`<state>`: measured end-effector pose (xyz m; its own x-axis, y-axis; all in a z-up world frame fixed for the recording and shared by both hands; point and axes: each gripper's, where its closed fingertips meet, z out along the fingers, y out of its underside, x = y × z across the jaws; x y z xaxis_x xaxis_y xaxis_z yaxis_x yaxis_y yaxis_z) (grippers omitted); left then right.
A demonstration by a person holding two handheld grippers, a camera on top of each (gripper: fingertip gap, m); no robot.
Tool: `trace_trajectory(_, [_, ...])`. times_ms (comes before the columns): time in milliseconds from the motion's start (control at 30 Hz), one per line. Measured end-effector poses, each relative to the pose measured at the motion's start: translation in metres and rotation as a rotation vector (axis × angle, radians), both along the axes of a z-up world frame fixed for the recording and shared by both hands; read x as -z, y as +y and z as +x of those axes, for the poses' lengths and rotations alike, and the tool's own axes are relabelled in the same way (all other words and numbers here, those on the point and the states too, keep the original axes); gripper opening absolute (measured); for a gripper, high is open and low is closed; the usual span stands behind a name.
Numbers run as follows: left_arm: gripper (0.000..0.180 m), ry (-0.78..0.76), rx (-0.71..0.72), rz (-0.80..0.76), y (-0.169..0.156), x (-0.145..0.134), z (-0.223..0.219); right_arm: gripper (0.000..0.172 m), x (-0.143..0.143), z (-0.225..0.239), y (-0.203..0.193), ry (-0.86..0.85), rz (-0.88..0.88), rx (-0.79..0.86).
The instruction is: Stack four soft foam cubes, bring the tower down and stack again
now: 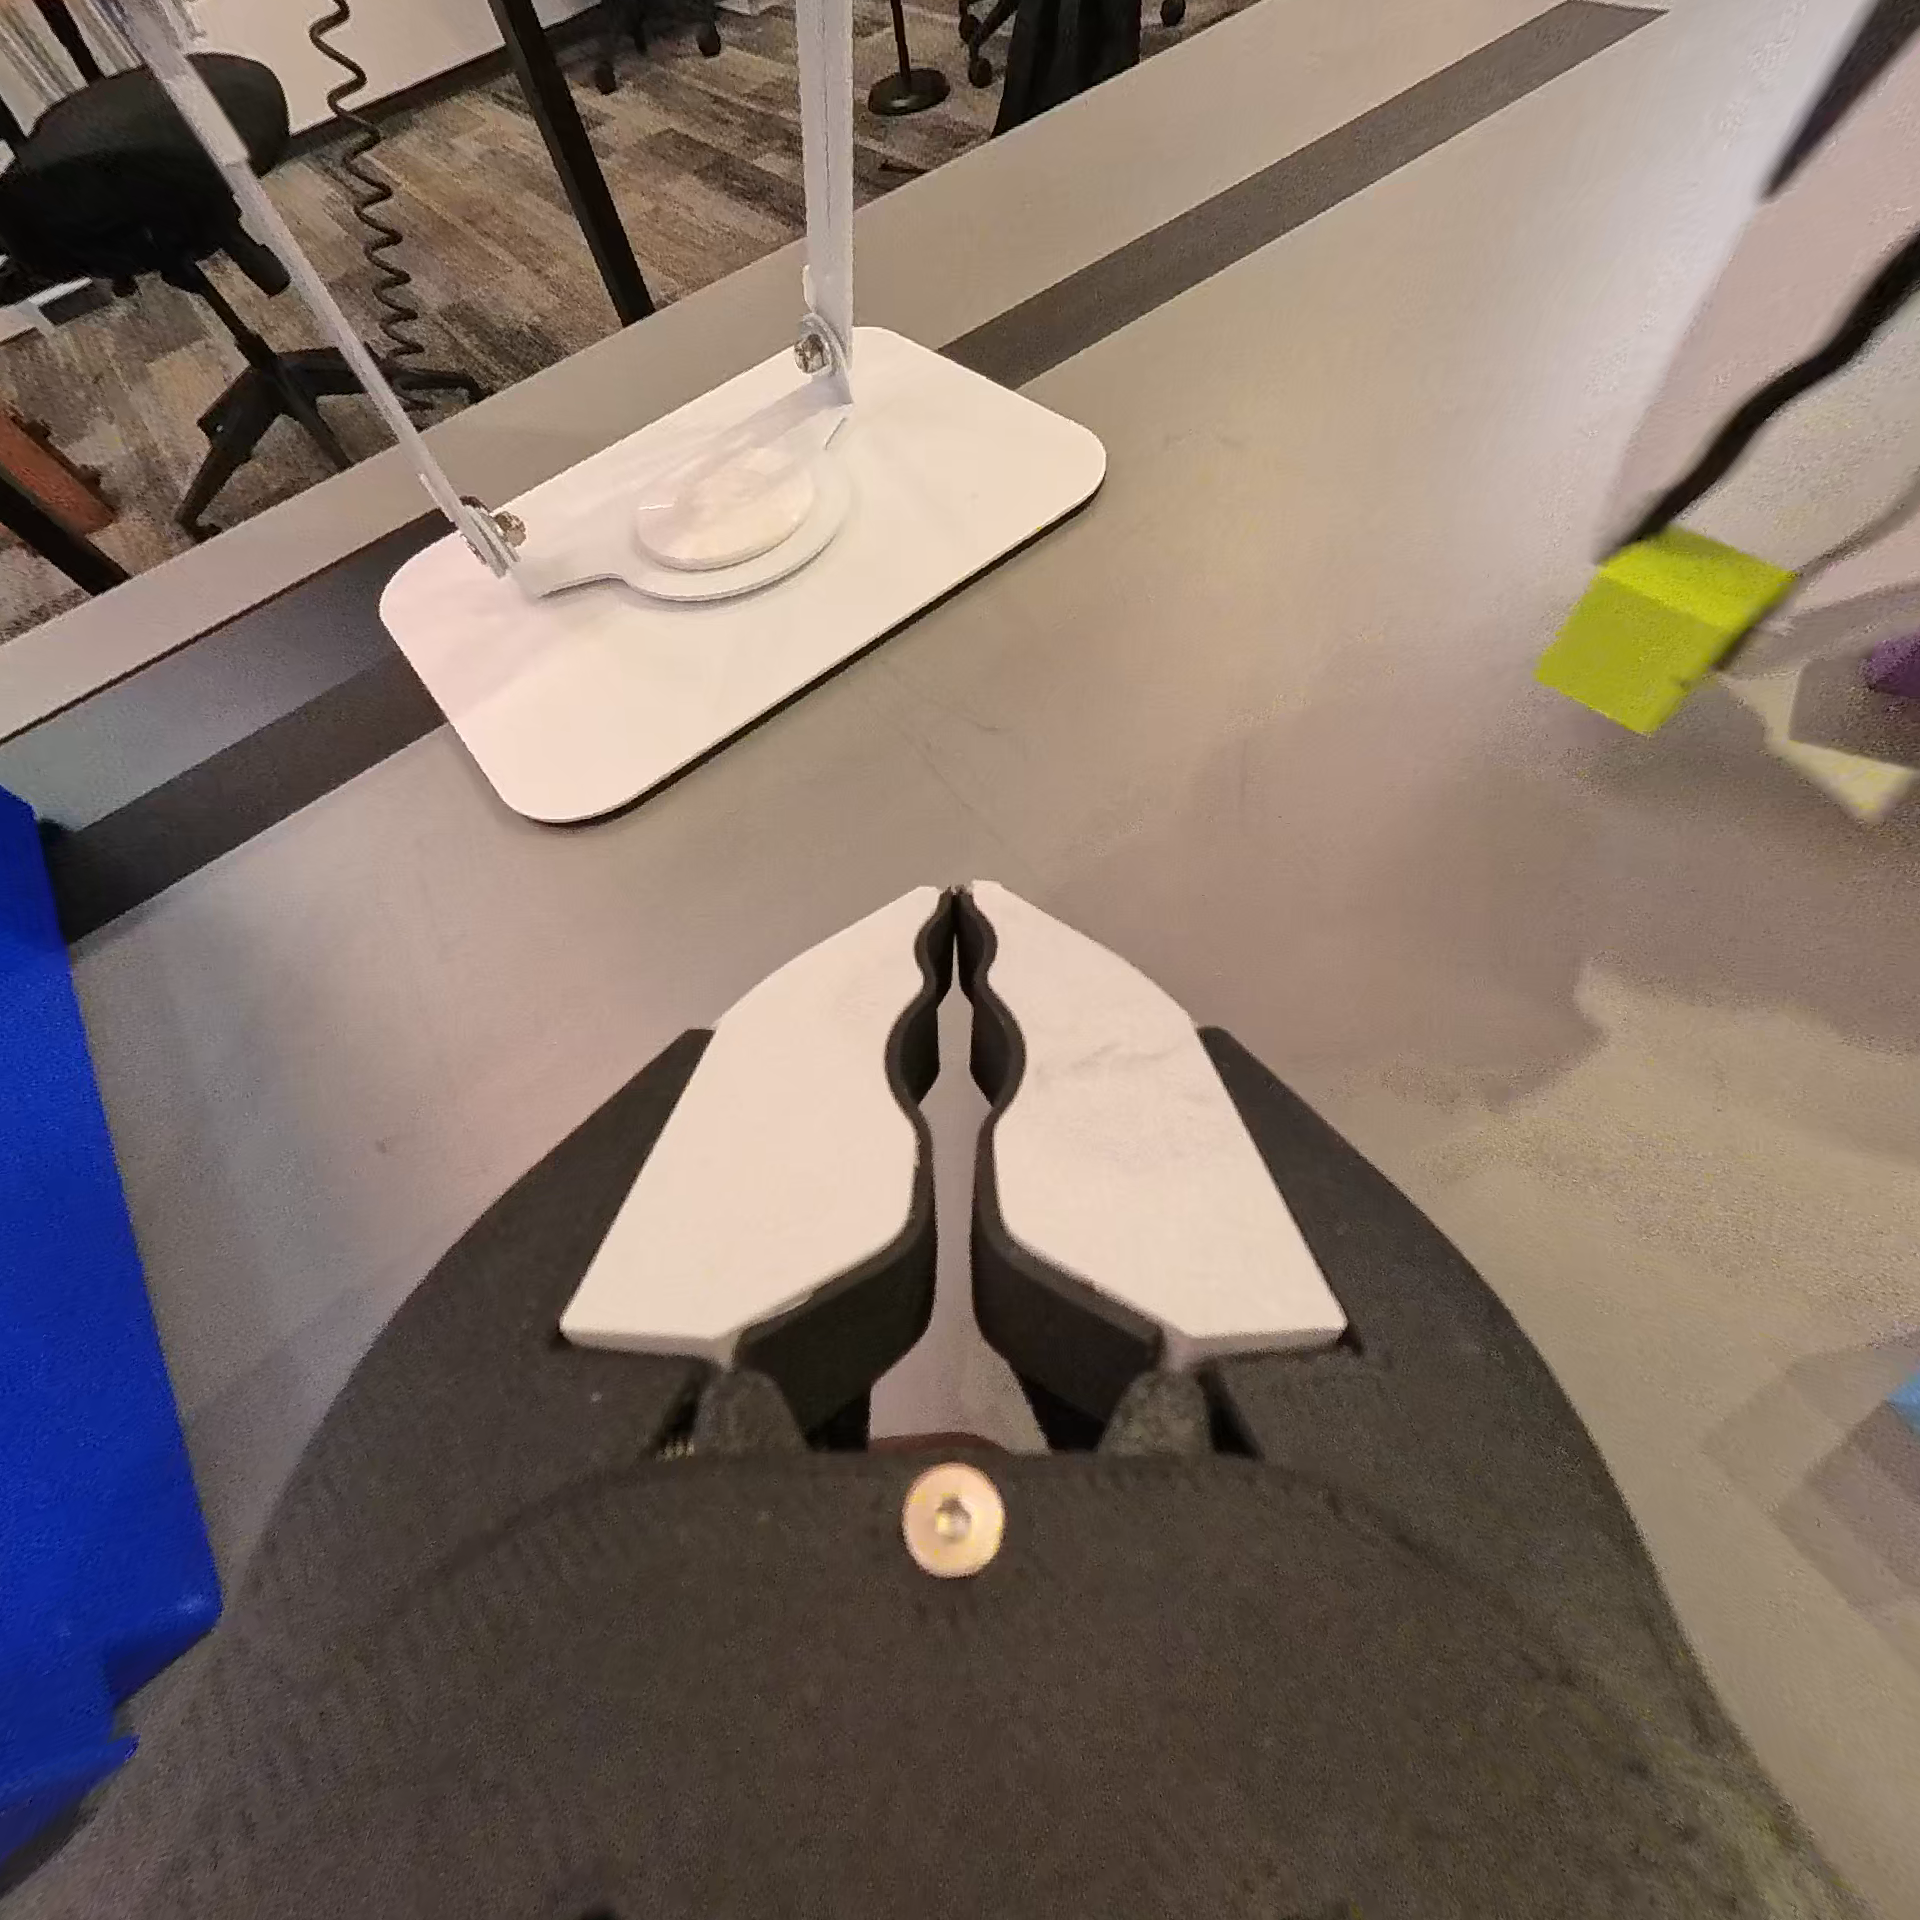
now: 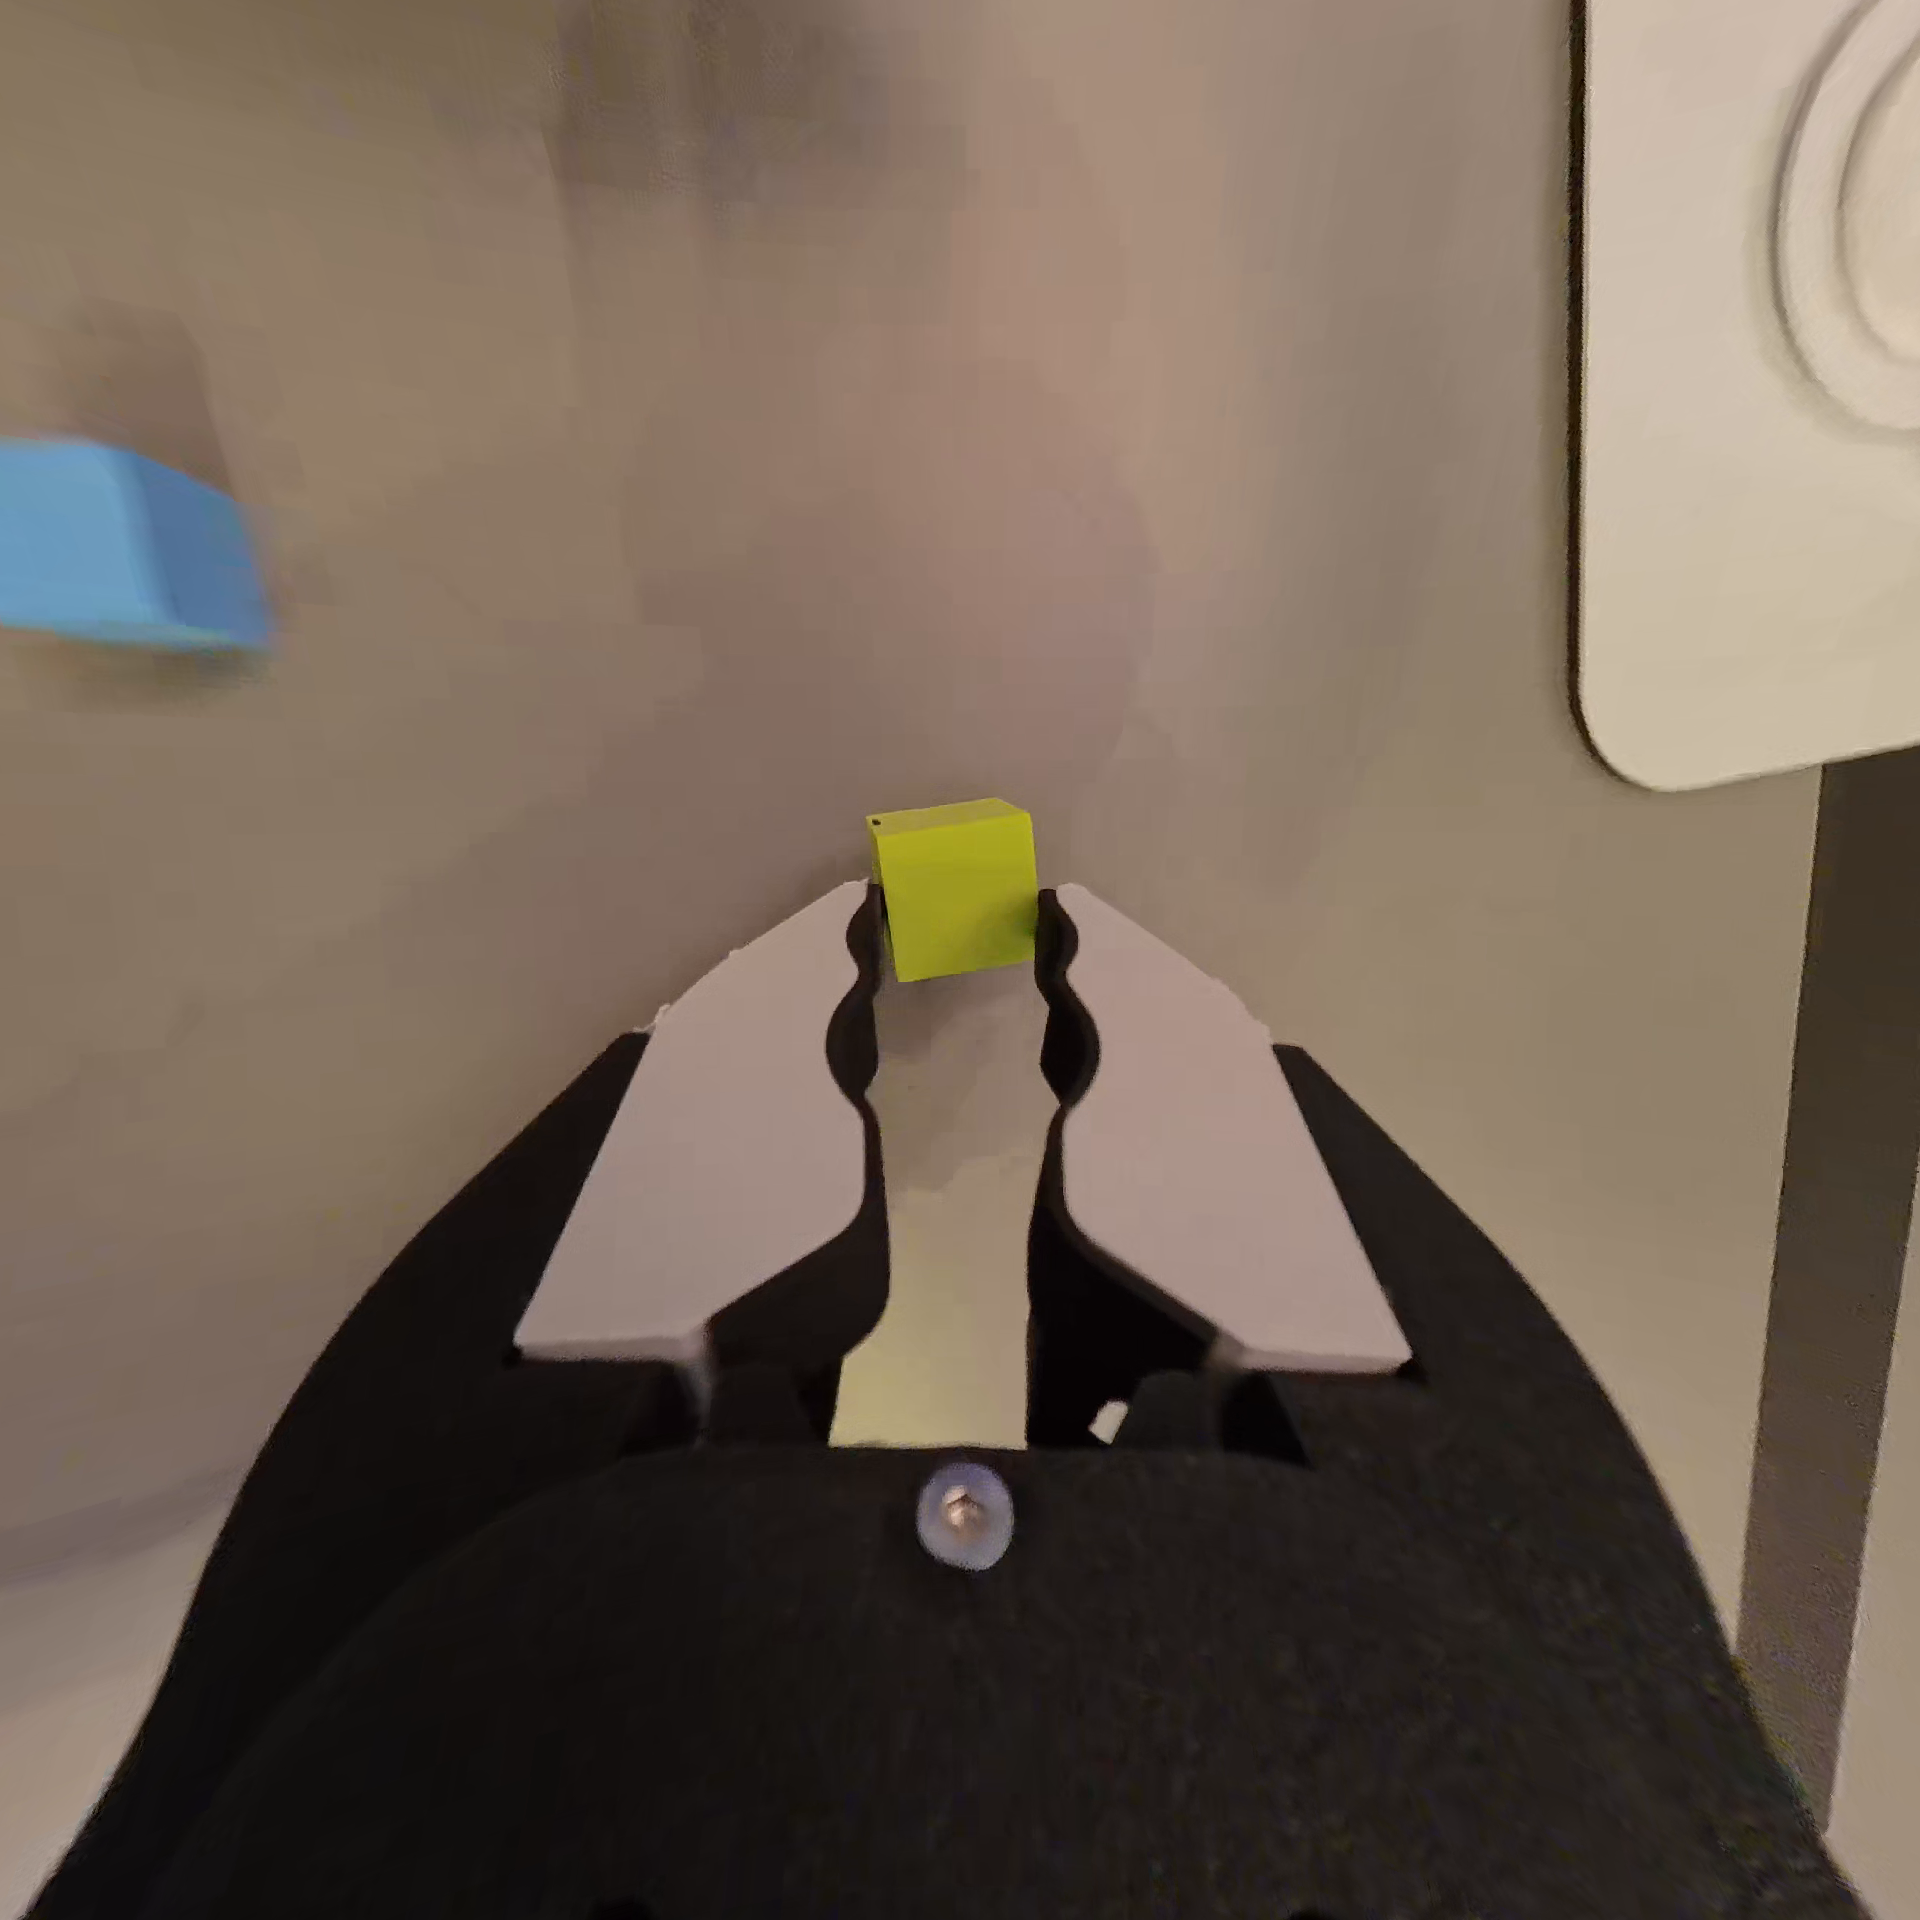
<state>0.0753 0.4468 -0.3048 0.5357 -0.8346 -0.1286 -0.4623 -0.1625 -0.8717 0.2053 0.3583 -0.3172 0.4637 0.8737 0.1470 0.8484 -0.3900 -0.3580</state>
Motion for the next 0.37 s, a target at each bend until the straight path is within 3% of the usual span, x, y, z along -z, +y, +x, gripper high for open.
trace_trajectory(33, [0.000, -0.001, 0.000, -0.002, 0.000, 0.000, 0.000, 0.027, -0.008, -0.012, -0.008, 0.004, 0.008, 0.000])
trace_trajectory(167, [0.000, 0.002, 0.000, -0.002, 0.000, 0.000, 0.000, 0.027, -0.033, -0.067, -0.051, 0.035, 0.014, 0.005])
trace_trajectory(367, [0.000, -0.017, -0.003, -0.011, 0.001, -0.001, -0.001, 0.027, -0.031, -0.103, -0.085, 0.025, -0.019, 0.050])
